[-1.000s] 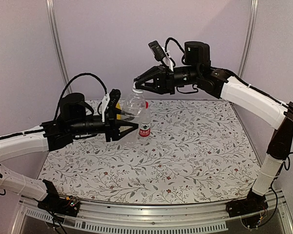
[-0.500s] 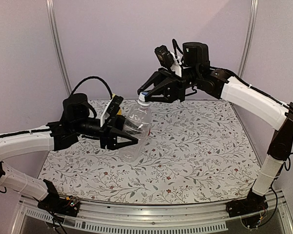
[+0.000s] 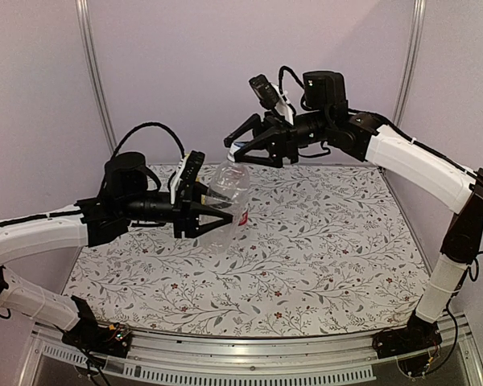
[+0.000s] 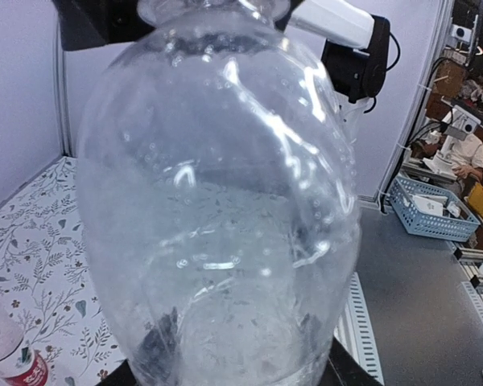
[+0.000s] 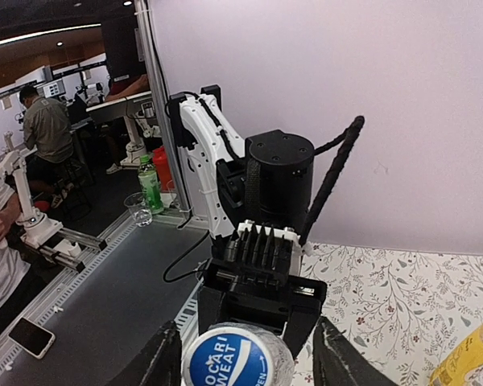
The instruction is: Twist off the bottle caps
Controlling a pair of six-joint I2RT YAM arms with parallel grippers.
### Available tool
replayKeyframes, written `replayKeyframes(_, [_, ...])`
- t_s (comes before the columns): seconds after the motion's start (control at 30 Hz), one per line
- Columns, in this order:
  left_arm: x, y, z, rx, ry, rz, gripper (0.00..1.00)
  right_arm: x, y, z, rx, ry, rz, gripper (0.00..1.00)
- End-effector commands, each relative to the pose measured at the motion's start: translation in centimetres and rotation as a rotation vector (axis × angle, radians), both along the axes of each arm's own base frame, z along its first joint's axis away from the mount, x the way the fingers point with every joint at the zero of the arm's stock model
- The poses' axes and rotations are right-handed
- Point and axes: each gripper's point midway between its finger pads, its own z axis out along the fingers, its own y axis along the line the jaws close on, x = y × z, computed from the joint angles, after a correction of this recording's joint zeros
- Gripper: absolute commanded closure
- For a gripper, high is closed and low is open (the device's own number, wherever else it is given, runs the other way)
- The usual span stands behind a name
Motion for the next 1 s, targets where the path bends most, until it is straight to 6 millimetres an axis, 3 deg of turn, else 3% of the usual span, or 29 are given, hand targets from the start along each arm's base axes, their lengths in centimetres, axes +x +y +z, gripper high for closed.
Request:
replayKeyframes(0.0, [1.3,0.5,1.9,-0.024,-0.061,0.073,0.51,1.0,-0.1,0.4,-0.015,0.001,-0.084,0.38])
replayKeyframes(0.23, [3.3,1.1,1.6,0.000,-0.056,0.196,0.51,1.5,-0.9,1.4,-0.012,-0.013,-0.171,0.18])
replayKeyframes(0.33, [5.2,1.8,1.5,0.019,-0.059,0.315,0.50,3.1,-1.1,2.1,-0.015,0.008,-0.299,0.10])
replayKeyframes(0.43, [6.3,2.4,1.3,0.033,-0.062,0.398,0.50,5.7,-1.5,3.4,0.004,0.073,-0.483,0.09])
replayKeyframes(0.67, [7.7,3.3,1.3,0.053,-0.074,0.511,0.51,9.0,-1.5,4.3,0.034,0.235,-0.689,0.09])
replayKeyframes(0.97, [8.1,3.6,0.9,0.085,-0.097,0.566,0.51,9.6,1.0,3.0,0.019,0.295,-0.705,0.12])
